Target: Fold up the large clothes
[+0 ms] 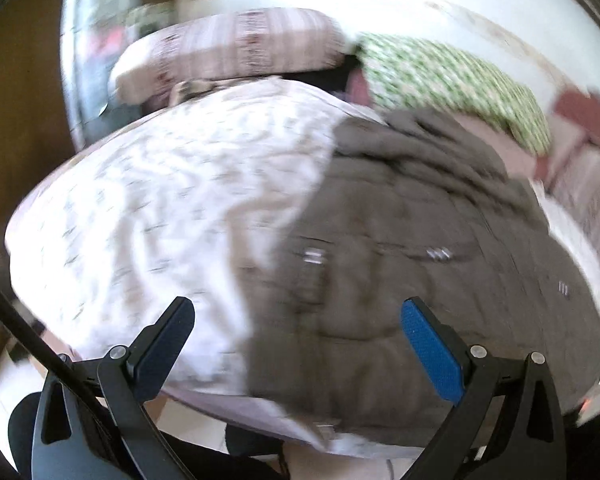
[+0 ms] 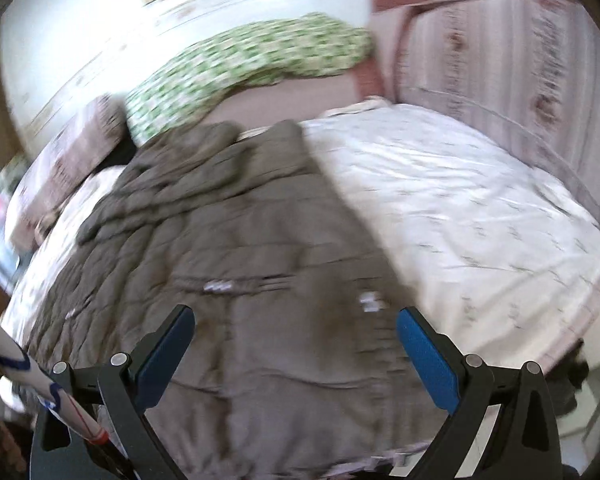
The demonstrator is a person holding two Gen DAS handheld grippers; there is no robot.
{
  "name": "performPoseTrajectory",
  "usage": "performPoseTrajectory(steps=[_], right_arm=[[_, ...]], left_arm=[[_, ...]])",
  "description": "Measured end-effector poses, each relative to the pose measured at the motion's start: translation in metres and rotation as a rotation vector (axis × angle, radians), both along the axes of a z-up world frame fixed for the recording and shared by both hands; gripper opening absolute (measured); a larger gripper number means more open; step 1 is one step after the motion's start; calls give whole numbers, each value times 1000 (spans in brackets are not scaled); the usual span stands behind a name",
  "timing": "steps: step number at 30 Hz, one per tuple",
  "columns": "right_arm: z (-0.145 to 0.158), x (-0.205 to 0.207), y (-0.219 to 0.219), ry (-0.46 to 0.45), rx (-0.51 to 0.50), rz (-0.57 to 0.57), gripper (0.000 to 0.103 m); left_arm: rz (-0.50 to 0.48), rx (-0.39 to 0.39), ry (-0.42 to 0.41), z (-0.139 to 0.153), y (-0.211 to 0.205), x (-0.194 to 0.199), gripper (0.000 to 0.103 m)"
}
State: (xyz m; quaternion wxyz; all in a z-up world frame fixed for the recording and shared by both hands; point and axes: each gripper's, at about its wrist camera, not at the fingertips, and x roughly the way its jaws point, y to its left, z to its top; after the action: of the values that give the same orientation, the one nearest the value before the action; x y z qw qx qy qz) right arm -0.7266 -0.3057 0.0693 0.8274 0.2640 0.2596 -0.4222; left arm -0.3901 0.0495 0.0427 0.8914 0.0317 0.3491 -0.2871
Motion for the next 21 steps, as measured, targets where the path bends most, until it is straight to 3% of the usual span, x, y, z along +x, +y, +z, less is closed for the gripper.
performPoseTrajectory(steps=[1,3,4,6,8,12,17,21], right_arm=[[0,-5,-3,-5,2,-24,103],[-1,-17,-10,-24,21,-77,103],[-3,-23,-14,-35,41,-105,103],[-7,-31,-20,-57,72,-136,103],[-10,-35,-24,-64,98,-147,103],[-17,-43,-26,-64,123,-168,103],[-27,-55,-33,-70,164,-204,103],[-39,-65,-43,-112,243,-226,103]], left_arm=[[7,-30,24,-2,10,7,102],[12,-89,87,-10,26,19,83],[10,-116,120,-14,31,23,79],[-12,-190,206,-24,37,32,75],[-37,-210,225,-26,31,31,74],[-100,-183,198,-27,8,18,74],[-162,-91,126,-30,-16,-3,74],[-141,-78,162,-36,-13,0,74]])
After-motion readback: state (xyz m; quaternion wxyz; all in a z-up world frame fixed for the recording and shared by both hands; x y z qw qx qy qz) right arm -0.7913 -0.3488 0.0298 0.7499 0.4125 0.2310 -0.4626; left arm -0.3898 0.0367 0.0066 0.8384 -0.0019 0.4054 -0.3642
